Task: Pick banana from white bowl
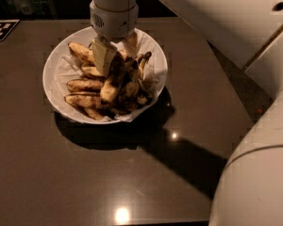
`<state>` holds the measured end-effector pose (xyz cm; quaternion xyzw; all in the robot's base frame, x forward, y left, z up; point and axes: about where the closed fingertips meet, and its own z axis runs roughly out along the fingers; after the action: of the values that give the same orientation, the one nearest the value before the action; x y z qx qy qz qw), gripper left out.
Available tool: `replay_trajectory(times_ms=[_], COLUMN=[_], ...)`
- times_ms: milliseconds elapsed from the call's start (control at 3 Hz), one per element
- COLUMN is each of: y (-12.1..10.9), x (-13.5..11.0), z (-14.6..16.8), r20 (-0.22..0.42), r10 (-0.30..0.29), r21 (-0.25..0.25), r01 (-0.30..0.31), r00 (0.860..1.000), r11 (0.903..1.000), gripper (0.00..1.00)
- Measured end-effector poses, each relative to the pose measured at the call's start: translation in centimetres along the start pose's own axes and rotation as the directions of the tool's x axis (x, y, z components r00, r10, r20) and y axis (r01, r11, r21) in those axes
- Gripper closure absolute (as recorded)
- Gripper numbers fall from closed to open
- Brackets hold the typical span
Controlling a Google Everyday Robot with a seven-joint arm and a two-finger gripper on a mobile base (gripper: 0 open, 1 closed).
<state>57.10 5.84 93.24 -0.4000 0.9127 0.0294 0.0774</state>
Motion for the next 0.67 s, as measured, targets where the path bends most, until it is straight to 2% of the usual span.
replay_trajectory(times_ms=[333, 667], y=[0.00, -0.04], x=[0.00, -0.02], z=[0.00, -0.81], r20=[0.000, 0.048], r10=[0.000, -0.016], r21=[0.000, 0.000], r01=[0.000, 0.016], r00=[1.000, 0.999], r11=[1.0000, 0.9999], gripper=[0.82, 1.00])
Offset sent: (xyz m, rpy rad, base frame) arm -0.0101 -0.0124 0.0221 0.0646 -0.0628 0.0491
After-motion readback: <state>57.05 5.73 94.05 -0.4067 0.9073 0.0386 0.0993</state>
